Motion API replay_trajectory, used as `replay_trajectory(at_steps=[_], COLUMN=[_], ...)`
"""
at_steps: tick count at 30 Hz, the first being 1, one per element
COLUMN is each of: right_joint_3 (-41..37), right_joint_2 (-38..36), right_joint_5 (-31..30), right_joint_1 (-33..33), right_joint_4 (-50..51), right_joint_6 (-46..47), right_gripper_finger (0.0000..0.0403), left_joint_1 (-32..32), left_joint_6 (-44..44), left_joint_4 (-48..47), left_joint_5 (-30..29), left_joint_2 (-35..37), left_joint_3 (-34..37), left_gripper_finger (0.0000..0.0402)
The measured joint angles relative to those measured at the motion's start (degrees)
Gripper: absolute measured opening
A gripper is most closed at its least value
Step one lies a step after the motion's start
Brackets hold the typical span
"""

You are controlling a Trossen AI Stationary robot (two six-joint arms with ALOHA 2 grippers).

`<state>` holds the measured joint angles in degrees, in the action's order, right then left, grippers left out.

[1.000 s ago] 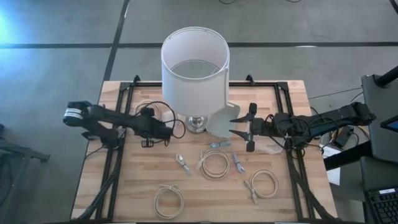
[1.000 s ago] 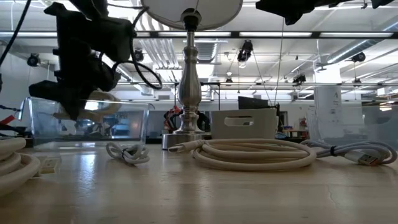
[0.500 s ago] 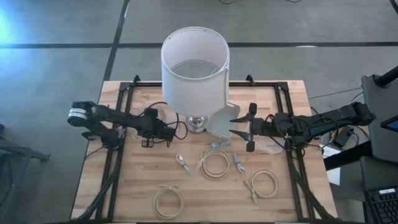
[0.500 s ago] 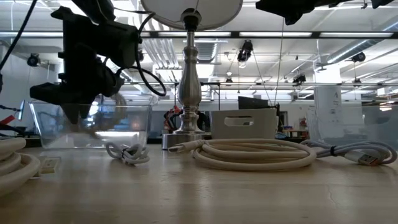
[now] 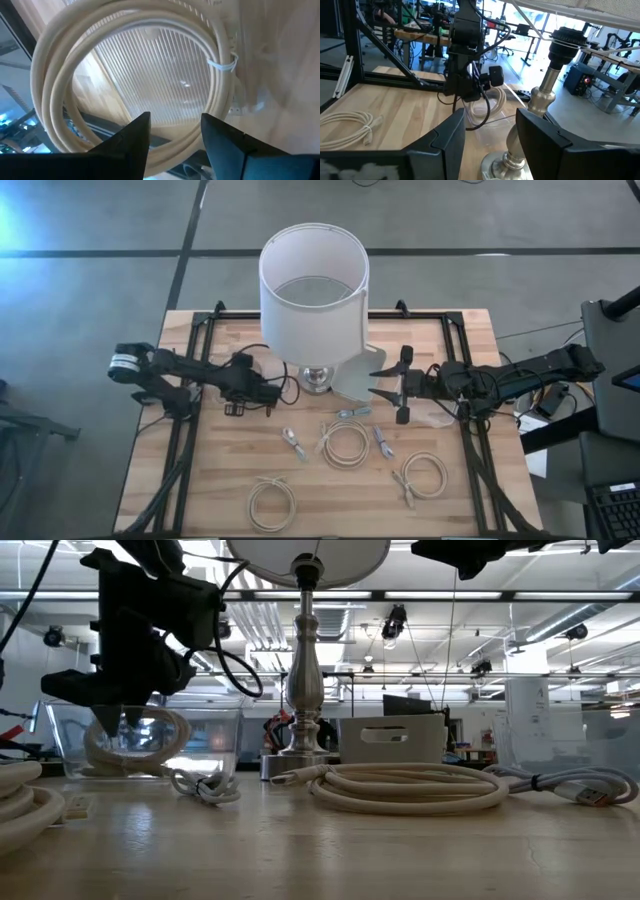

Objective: Pick & Place USB Port
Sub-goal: Put the light brown HDMI cable into the left transparent bin

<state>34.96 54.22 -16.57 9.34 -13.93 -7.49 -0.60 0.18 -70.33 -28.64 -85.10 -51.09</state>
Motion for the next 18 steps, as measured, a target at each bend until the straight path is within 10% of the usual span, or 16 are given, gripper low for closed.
replay_trajectory(at_steps=[18], right_joint_3=[-0.11], right_joint_2=[0.0], right_joint_5=[0.01], right_joint_1=[0.02], right_joint_4=[0.07], right_joint_6=[2.83], right_gripper_finger=[0.0169], left_joint_1=[-0.67], left_joint_6=[-6.63], left_joint_4=[-10.7], left_joint_5=[-1.88], left_joint_2=[0.02], left_joint_3=[-7.25], left_gripper_finger=[0.0177])
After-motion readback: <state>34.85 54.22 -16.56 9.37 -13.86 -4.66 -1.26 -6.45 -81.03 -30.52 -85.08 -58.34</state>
